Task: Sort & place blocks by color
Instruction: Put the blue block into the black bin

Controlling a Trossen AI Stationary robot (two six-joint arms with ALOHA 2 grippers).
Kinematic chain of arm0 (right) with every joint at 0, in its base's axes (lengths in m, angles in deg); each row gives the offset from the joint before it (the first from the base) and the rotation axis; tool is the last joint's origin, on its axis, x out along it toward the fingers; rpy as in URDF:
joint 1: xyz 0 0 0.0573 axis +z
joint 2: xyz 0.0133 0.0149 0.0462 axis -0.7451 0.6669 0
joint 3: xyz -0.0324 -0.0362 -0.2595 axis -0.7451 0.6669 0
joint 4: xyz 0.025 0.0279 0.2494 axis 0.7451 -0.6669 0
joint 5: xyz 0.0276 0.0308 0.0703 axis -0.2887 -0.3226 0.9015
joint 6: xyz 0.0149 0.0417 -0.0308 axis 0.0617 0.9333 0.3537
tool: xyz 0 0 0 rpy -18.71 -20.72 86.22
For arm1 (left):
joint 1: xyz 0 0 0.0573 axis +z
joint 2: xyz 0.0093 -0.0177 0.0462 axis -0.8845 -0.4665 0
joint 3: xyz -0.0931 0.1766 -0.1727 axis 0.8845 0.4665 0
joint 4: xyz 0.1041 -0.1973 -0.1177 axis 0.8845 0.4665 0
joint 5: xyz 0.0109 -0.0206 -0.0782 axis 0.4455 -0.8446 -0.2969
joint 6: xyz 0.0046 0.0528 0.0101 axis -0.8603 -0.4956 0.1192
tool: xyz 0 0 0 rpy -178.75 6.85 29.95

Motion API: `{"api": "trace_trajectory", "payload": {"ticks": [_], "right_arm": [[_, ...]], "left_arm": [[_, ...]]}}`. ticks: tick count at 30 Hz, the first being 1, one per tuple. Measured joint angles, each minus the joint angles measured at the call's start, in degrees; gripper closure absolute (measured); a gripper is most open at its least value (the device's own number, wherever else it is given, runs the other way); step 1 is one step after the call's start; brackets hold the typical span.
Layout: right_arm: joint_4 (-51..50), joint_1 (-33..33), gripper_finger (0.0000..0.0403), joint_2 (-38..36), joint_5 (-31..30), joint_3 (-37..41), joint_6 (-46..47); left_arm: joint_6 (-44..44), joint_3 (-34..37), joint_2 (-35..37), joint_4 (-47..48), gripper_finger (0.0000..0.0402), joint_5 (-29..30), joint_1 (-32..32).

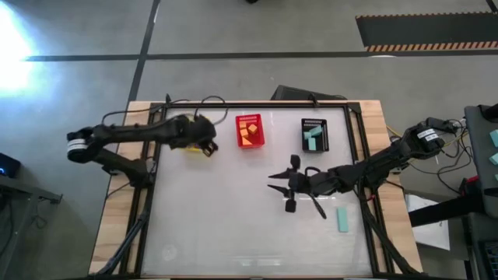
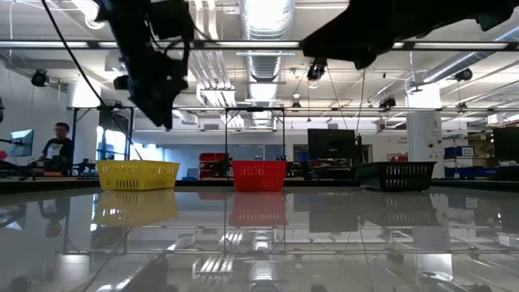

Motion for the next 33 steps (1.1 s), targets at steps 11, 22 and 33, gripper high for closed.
{"api": "trace_trajectory", "payload": {"ticks": [11, 22, 33], "right_arm": [[-22.1, 3.1, 0.0280, 0.0, 21.5, -7.8, 31.5], [-85.4, 13.7, 0.0277, 0.6, 26.8, -16.8, 79.8], [-88.2, 23.4, 0.0215, -0.2, 33.3, -12.1, 101.8]], "left_arm": [[0.4, 8.4, 5.1, -27.8, 0.0221, 0.8, -25.3], [-1.5, 10.1, 4.7, -35.5, 0.0221, 0.9, -30.2], [-2.1, 10.2, 4.7, -35.1, 0.0221, 0.9, -30.2]]}}
